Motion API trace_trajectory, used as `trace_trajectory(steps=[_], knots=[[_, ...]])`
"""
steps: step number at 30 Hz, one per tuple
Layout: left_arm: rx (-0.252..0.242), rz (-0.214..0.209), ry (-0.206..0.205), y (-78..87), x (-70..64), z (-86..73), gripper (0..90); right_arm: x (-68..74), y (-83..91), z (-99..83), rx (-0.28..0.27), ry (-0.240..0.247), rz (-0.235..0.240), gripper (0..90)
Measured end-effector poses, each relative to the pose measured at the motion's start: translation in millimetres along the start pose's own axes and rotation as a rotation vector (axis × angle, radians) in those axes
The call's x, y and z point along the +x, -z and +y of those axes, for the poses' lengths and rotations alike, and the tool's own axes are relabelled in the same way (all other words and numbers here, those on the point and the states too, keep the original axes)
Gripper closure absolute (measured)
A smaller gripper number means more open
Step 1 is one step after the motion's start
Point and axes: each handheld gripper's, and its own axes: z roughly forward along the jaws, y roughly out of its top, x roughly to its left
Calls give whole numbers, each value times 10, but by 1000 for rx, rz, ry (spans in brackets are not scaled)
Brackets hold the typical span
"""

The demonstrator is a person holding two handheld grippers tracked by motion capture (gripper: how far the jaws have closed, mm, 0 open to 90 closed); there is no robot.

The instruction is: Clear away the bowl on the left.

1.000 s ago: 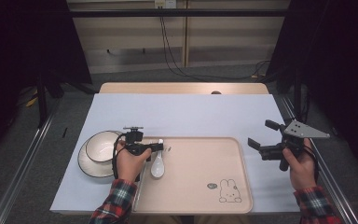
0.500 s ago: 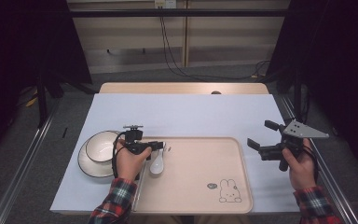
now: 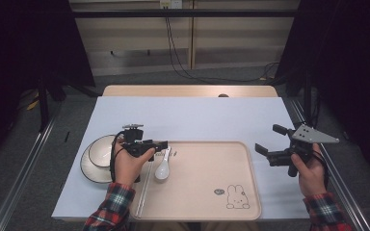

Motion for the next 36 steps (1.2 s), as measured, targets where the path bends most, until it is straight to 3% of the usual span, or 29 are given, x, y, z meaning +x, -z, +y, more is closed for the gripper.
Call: trace_trajectory(steps=[17, 20, 36], knots=[[-8, 36, -32, 276, 87, 156, 202, -7, 24, -14, 3, 5, -6, 0], [-2, 42, -54, 327, 94, 190, 195, -6, 27, -14, 2, 3, -5, 0], [0, 71, -65, 577, 228, 280, 173, -4, 25, -12, 1, 4, -2, 0]])
